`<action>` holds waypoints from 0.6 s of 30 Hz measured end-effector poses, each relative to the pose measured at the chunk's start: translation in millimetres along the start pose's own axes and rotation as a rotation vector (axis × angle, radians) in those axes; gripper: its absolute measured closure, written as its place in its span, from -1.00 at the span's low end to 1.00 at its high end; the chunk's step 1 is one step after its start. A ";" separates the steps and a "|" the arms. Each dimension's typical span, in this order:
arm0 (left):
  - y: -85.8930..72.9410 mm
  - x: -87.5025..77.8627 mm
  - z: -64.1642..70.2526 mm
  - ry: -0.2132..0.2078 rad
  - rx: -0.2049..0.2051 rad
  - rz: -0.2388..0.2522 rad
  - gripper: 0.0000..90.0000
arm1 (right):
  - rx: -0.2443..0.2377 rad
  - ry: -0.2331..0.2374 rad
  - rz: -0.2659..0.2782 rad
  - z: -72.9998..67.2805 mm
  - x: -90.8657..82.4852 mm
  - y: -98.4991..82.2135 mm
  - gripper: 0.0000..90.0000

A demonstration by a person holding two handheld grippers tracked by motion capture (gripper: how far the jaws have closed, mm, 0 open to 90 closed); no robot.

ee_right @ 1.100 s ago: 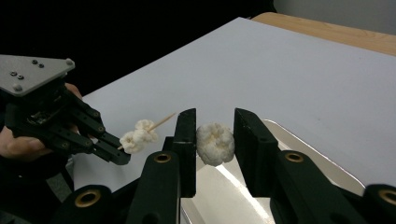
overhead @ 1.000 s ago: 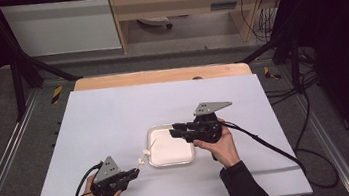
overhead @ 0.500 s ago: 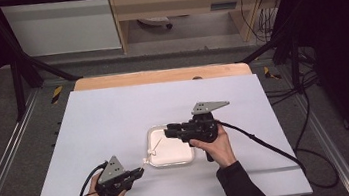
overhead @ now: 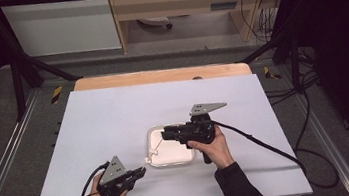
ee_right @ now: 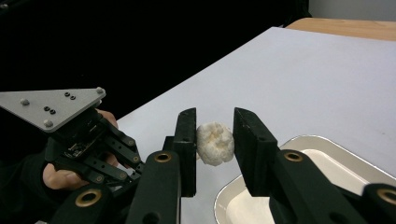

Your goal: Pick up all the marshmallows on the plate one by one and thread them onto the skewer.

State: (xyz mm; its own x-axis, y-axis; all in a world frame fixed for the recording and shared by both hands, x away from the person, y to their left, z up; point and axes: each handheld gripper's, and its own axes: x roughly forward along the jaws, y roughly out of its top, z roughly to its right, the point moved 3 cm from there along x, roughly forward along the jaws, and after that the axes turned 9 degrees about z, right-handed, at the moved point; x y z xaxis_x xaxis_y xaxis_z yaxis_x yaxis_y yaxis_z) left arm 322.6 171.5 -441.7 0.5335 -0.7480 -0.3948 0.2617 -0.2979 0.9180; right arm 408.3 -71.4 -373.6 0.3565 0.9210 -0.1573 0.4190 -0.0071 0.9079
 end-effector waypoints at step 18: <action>-1.4 0.2 1.2 0.002 0.008 0.016 0.96 | 0.047 0.058 -0.006 -3.7 7.8 -11.4 0.63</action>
State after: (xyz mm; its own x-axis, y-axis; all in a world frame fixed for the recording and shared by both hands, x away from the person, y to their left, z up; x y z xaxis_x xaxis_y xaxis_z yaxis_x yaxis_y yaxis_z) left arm 321.4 171.0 -443.0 0.5390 -0.7517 -0.3801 0.2464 -0.2908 0.9245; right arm 403.2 -62.7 -383.7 0.3049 0.9422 -0.1386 0.4599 -0.0183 0.8878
